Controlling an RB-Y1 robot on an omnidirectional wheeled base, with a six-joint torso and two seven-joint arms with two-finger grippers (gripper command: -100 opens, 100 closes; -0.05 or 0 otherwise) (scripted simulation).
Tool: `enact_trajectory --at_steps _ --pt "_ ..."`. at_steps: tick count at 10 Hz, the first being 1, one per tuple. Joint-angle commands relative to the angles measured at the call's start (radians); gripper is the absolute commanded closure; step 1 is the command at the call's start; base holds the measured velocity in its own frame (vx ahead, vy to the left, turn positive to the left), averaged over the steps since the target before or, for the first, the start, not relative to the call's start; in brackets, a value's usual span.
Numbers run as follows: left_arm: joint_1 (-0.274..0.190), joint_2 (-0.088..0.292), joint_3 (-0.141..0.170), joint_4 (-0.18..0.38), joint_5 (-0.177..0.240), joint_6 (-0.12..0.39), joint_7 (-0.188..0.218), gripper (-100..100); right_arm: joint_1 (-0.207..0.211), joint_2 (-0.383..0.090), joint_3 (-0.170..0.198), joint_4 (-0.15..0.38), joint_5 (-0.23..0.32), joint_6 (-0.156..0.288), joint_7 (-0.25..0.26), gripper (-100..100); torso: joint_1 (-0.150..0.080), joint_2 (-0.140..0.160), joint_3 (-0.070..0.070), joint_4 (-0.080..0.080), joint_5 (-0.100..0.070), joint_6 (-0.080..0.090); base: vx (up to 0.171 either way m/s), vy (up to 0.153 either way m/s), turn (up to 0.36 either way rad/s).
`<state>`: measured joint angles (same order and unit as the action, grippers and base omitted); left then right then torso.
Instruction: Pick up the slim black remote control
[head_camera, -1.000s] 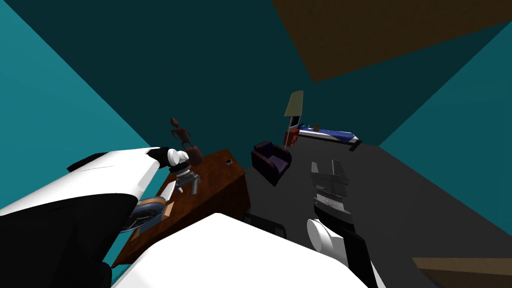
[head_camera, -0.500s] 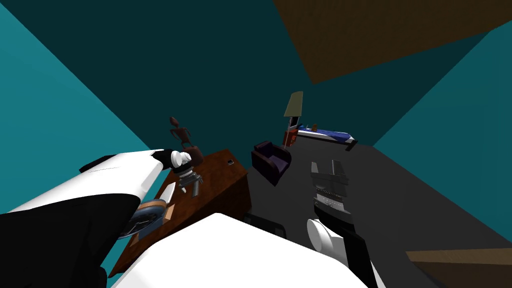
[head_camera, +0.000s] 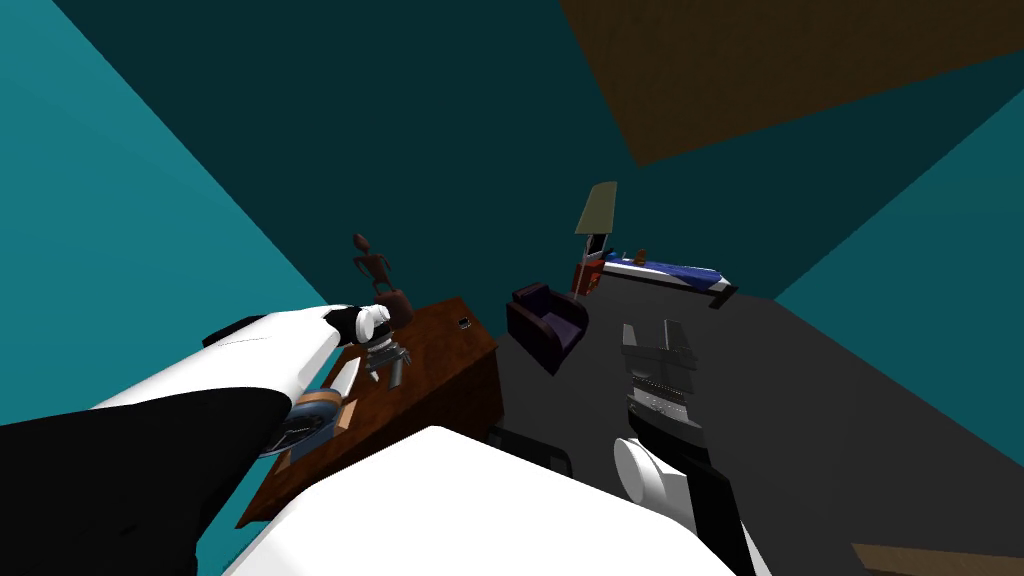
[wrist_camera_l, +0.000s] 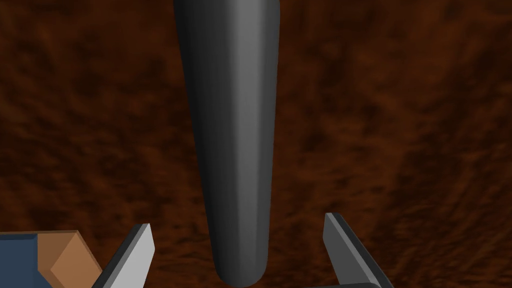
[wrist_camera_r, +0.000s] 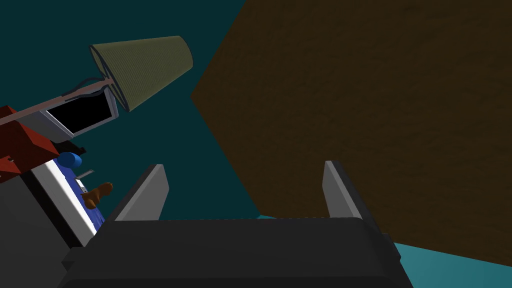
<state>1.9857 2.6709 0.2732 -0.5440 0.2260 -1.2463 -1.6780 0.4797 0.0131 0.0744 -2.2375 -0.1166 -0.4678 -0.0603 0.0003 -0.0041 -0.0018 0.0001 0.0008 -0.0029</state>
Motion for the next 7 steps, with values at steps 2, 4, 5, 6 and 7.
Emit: enact_trajectory --at_steps 2,4,5,6,7 --pt "0.036 0.042 0.000 0.066 0.024 -0.027 -0.004 -100 0.000 0.000 0.000 0.000 0.000 0.000 0.000 0 0.000 0.000 0.000 0.000 0.000 0.000 0.029 -0.034 0.112" --pt "0.071 0.076 0.003 0.132 0.046 -0.052 -0.007 -100 0.000 0.000 0.000 0.000 0.000 0.000 0.000 0 0.000 0.000 0.000 0.000 0.000 0.000 0.027 -0.030 0.095" --pt "0.088 0.092 0.005 0.162 0.056 -0.064 -0.009 -100 0.000 0.000 0.000 0.000 0.000 0.000 0.000 0 0.000 0.000 0.000 0.000 0.000 0.000 0.026 -0.033 0.141" --pt "0.080 0.083 0.005 0.147 0.050 -0.057 -0.007 -100 0.000 0.000 0.000 0.000 0.000 0.000 0.000 0 0.000 0.000 0.000 0.000 0.000 0.000 0.012 -0.018 0.035" --pt "0.083 0.084 0.005 0.152 0.052 -0.061 -0.008 100 0.000 0.000 0.000 0.000 0.000 0.000 0.000 0 0.001 0.001 0.000 0.000 0.000 0.000 0.000 0.000 0.000"
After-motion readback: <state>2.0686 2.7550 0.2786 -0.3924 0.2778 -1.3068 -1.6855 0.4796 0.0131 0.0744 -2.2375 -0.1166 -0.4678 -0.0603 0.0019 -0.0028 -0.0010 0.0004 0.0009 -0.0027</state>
